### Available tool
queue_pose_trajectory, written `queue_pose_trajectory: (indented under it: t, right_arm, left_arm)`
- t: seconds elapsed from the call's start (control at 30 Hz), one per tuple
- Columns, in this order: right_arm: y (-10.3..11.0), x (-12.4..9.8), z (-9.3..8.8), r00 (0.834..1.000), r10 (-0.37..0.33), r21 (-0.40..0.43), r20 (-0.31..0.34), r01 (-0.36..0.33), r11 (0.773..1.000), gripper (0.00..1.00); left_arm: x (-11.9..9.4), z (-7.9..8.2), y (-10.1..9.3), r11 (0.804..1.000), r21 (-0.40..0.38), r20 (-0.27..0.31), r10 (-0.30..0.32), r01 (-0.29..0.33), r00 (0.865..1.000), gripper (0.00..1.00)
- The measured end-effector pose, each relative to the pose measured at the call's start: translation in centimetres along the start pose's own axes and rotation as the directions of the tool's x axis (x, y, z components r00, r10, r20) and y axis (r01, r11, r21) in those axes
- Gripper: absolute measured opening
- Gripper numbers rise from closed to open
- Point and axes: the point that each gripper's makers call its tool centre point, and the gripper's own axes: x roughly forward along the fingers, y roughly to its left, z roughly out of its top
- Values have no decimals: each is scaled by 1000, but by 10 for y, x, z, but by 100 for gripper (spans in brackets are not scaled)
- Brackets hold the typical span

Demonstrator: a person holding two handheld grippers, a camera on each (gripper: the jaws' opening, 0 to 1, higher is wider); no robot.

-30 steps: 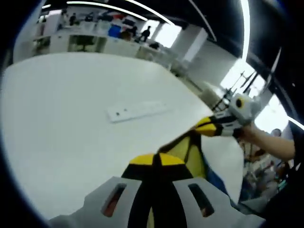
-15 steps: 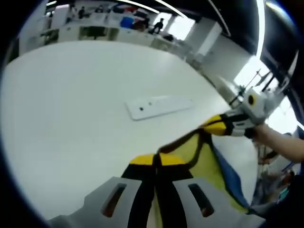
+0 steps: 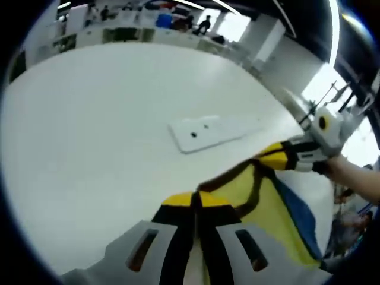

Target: Fold the garment on the visible template until the final outline fits inside the template.

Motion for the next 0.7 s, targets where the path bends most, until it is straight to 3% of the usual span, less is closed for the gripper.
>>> queue_pose_trajectory:
  t: [0.27,0.4,0.7]
  right_arm:
    - [-4,5,-5,999,-34,-53,-7,34,998,5]
    - [-7,7,-6,998,-60,-164,-12,57,985,5]
    - [-9,11,-6,998,-63,-179,-13,59,982,6]
  left_arm:
    - [9,0,5,999,36,-4,26,-26,1000,0]
    - [13,-1,8,998,46,-1,37,-37,999,0]
    - [12,-4,3,997,39,6,64,-64,998,0]
